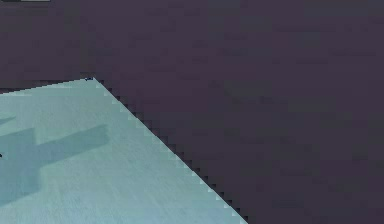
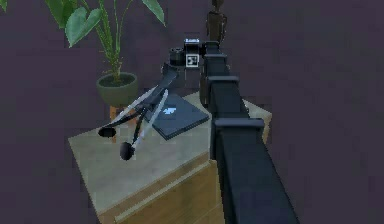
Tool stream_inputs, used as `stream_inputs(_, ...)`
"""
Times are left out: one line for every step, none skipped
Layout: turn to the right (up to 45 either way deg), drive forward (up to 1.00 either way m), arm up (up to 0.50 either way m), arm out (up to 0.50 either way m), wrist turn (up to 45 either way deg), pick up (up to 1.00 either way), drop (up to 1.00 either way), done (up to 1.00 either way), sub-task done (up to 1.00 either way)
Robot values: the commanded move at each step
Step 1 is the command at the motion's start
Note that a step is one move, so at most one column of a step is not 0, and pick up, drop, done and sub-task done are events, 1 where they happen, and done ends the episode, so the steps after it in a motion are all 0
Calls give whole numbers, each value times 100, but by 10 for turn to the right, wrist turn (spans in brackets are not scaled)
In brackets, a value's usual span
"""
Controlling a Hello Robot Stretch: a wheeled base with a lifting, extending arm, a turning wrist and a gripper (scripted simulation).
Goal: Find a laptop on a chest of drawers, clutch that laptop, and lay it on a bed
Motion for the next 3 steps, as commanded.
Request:
stream_inputs(0, 0, 0, 0, 450, 0, 0, 0, 0)
stream_inputs(0, 0, 0, 0, 450, 0, 0, 0, 0)
stream_inputs(0, 0, 0, 0, 210, 0, 0, 0, 0)
